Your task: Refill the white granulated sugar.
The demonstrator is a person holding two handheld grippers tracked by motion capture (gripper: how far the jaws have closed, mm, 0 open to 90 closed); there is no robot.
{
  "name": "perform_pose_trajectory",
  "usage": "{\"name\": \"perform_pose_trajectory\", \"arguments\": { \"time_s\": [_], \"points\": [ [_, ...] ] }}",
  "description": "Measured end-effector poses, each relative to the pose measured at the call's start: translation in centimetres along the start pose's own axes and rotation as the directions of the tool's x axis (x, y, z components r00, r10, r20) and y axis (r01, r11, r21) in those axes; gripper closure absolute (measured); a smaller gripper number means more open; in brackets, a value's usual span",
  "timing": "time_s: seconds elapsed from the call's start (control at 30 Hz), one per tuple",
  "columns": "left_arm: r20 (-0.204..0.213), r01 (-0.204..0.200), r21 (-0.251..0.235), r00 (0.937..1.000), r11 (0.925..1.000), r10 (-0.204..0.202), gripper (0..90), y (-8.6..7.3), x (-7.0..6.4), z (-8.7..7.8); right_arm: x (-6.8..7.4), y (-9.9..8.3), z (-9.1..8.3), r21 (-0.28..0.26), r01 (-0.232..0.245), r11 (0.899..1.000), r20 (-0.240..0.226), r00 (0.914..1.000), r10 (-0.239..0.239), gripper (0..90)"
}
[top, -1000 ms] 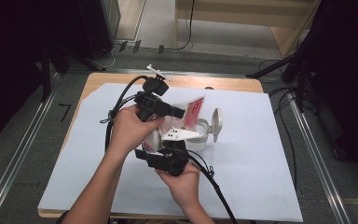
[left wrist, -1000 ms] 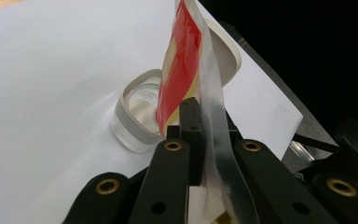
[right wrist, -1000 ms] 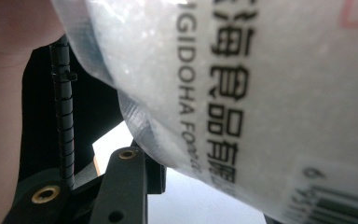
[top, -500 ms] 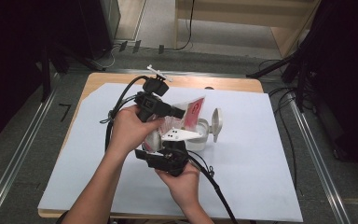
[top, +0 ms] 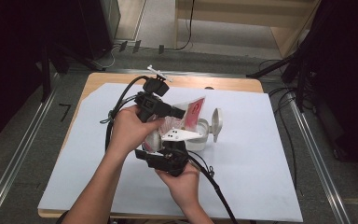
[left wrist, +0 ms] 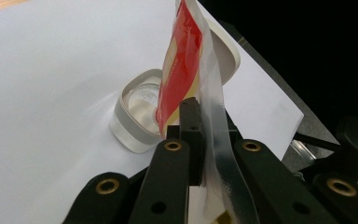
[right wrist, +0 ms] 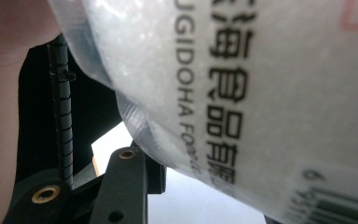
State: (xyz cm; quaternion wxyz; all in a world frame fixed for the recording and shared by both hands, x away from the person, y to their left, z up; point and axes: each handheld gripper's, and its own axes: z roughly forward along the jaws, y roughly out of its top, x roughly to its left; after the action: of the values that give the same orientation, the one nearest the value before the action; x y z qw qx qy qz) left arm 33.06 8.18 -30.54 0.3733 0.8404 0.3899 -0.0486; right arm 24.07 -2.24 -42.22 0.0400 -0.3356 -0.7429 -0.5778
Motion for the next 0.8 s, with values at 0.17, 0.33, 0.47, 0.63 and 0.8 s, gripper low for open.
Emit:
{"name": "perform_pose_trajectory", "arguments": {
  "time_s": [0.17,0.33,0.47,0.63,0.8],
  "points": [
    [0.002,-0.002,0.002,1.0,1.0,0.002,88.0,0.0,0.02,-0.01,0.01,-0.01,0.02,-0.001,-0.001,1.0,0.0,1.0,0.001,63.6],
    [-0.002,-0.001,-0.001,1.0,1.0,0.001,88.1,-0.01,-0.04,0.01,0.0,-0.01,0.0,-0.001,0.001,1.0,-0.001,1.0,-0.001,63.6],
    [-0.002,0.001,-0.001,1.0,1.0,-0.001,88.0,0.0,-0.05,0.0,-0.01,0.0,-0.01,0.001,0.001,1.0,-0.001,1.0,-0.001,63.6],
    [-0.003,0.0,-0.001,1.0,1.0,0.0,88.1,0.01,-0.06,0.0,-0.02,0.02,-0.02,0.002,-0.001,1.0,-0.003,1.0,0.001,63.6],
    [0.0,0.003,-0.002,1.0,1.0,-0.003,87.8,0.01,-0.04,-0.05,0.02,0.06,0.0,0.003,-0.007,1.0,-0.007,1.0,0.007,63.6]
  ]
}}
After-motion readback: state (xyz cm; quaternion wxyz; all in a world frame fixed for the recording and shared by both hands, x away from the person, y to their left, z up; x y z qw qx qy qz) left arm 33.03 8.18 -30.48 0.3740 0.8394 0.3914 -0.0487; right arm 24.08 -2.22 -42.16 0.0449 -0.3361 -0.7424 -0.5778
